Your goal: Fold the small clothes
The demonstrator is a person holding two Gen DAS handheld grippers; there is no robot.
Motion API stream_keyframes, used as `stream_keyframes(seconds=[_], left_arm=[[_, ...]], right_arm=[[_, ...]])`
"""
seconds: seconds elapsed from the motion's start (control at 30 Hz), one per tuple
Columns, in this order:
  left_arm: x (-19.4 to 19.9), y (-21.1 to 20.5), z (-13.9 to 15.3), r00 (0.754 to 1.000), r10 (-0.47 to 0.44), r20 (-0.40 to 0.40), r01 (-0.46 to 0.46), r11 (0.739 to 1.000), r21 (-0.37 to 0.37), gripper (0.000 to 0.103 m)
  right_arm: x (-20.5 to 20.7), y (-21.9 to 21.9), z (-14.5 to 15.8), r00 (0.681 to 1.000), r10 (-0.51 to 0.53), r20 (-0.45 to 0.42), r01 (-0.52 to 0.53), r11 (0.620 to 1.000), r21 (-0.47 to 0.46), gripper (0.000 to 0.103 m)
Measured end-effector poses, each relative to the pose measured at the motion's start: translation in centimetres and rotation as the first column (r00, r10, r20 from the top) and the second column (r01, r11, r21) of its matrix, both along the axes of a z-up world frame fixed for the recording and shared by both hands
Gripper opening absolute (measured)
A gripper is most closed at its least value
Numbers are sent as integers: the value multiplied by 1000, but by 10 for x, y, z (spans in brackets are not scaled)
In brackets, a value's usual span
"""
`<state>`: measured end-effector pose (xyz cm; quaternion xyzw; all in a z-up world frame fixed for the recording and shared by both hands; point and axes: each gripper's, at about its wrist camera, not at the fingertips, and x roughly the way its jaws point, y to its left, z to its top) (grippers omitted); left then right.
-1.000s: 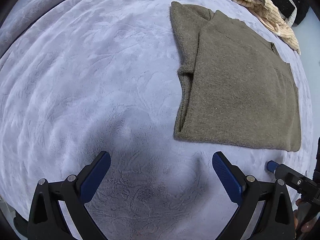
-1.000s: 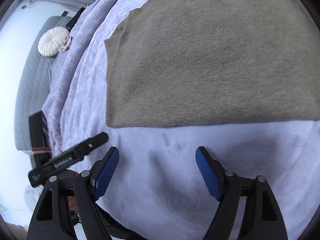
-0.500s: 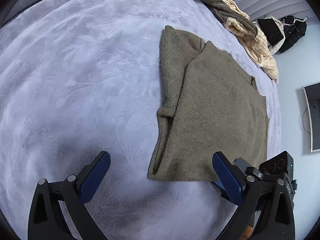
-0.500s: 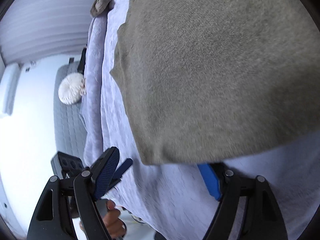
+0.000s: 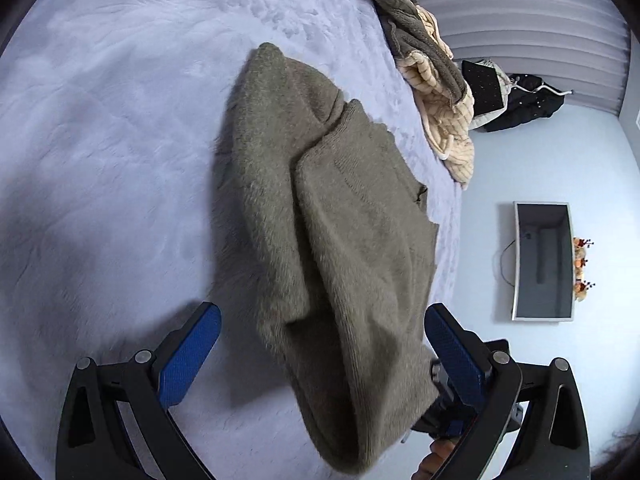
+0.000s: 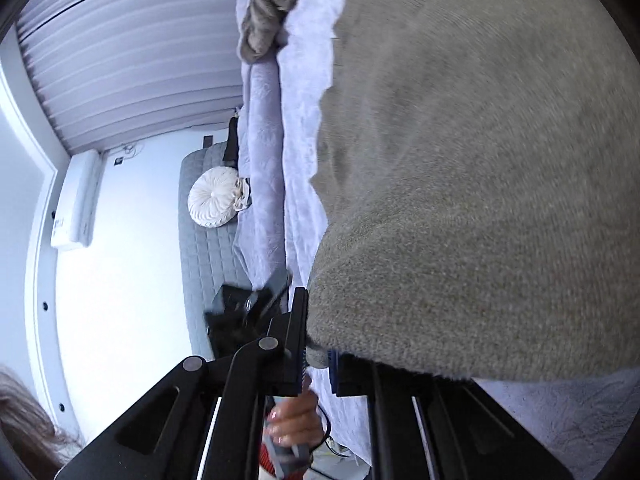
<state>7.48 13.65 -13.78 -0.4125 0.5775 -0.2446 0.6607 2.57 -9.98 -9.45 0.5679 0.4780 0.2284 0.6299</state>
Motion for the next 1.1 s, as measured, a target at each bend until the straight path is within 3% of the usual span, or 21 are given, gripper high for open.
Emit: stream_keyframes(seconds=[0.1, 0.23, 0.4, 0.53, 0.6, 0.63, 0.67, 0.73, 0.8, 0.87, 0.9, 0.97, 1.0, 1.1], left_arm=[[22, -15, 1, 999, -41, 24, 41, 999, 16, 102], [43, -46, 13, 990, -122, 67, 112, 985, 131, 102], [57, -87, 13, 968, -239, 73, 207, 931, 302, 102], [57, -101, 1, 961, -274, 42, 235, 885, 403, 99], [54, -104, 0, 958, -284, 47, 238, 871, 430, 99], [55, -105, 1, 958, -284, 49, 235, 867, 439, 99], [55, -106, 1, 958, -282, 49, 231, 864, 448, 98], [55, -106, 2, 961, -271, 53, 215, 856, 469, 92], [55, -105, 3, 963, -264, 52, 199, 831, 520, 74], [54, -106, 3, 963, -266, 47, 197, 810, 553, 66], [53, -104, 5, 962, -268, 53, 195, 809, 555, 57], [52, -104, 9, 958, -281, 61, 197, 796, 572, 44], [52, -106, 11, 955, -291, 65, 200, 787, 584, 33], [52, -103, 17, 955, -287, 74, 192, 788, 585, 21]], right_arm=[[-2, -1, 5, 1000, 25, 15, -25, 1000, -16, 9], [-1, 3, 3, 998, 69, 9, -68, 996, -51, 9], [-11, 9, -7, 991, 129, -26, -131, 987, -97, 9], [-17, 20, -13, 959, 259, -114, -279, 929, -244, 14], [-21, 23, -11, 935, 322, -148, -354, 877, -326, 27], [-23, 22, -7, 927, 344, -149, -375, 854, -360, 53], [-25, 19, -2, 924, 355, -141, -382, 843, -378, 66], [-26, 6, 11, 926, 362, -111, -374, 831, -413, 65], [-23, -11, 28, 937, 343, -73, -336, 818, -466, 63], [-18, -29, 41, 947, 316, -49, -293, 795, -531, 51], [-16, -39, 47, 953, 301, -42, -269, 770, -578, 46], [-11, -55, 54, 959, 281, -39, -238, 720, -652, 21], [-7, -61, 53, 961, 273, -52, -235, 698, -677, 15], [-2, -75, 36, 960, 258, -110, -259, 666, -699, 11]])
